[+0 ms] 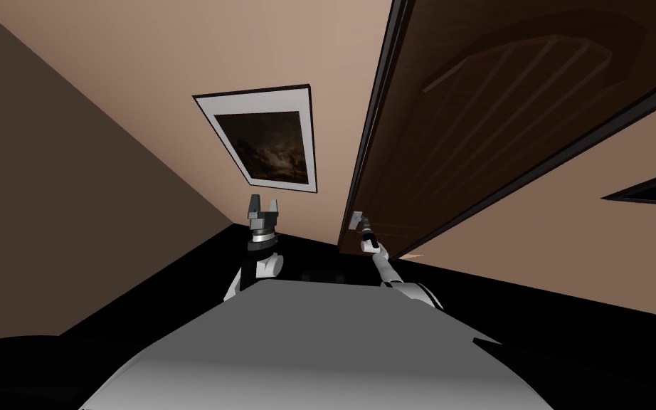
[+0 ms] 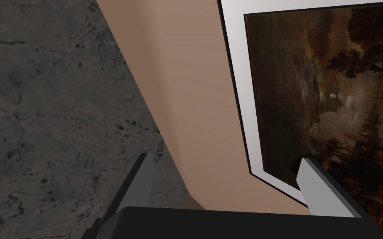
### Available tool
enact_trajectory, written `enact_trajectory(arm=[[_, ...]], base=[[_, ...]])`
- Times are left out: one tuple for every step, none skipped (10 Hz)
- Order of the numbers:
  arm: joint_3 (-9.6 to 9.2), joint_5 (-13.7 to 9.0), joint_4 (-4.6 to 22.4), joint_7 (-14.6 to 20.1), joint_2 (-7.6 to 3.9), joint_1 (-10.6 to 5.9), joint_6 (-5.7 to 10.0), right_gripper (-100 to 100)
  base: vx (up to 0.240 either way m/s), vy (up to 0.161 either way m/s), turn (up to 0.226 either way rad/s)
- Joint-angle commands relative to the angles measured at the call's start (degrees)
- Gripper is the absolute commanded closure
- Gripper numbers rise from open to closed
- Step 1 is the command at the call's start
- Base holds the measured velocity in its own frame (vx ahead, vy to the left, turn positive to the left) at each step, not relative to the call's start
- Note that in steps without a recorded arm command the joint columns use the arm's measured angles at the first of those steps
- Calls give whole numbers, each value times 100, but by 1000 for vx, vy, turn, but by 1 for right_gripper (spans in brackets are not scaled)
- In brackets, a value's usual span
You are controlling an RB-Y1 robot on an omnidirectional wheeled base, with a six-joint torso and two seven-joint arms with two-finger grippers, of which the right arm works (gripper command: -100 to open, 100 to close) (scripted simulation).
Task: Pull the door open
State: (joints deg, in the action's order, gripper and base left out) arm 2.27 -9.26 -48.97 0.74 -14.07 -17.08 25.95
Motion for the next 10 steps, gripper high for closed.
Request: enact_trajectory(arm=[[-184,-132,-31,286,107,-6,12,100],[-184,-132,-31,352,107,-6,12,100],[-213,-268,-6,561,80,-18,23,100],[-213,-268,-6,590,80,-18,23,100],[-242,-404,19,791,53,-31,33,100],[-242,-404,19,827,53,-31,33,100],[-270,-540,45,1032,26,-43,44,100],[-270,-540,45,1065,26,-43,44,100],[-299,-676,70,1278,-1,-55,54,100],[-299,-676,70,1302,-1,-55,54,100]], base=[[-42,-22,75],[-31,-10,48],[-39,-15,74],[-28,-27,25],[-37,-25,86],[-34,-20,53],[-48,-16,62],[-32,-9,37],[-35,-21,64],[-21,-26,43]])
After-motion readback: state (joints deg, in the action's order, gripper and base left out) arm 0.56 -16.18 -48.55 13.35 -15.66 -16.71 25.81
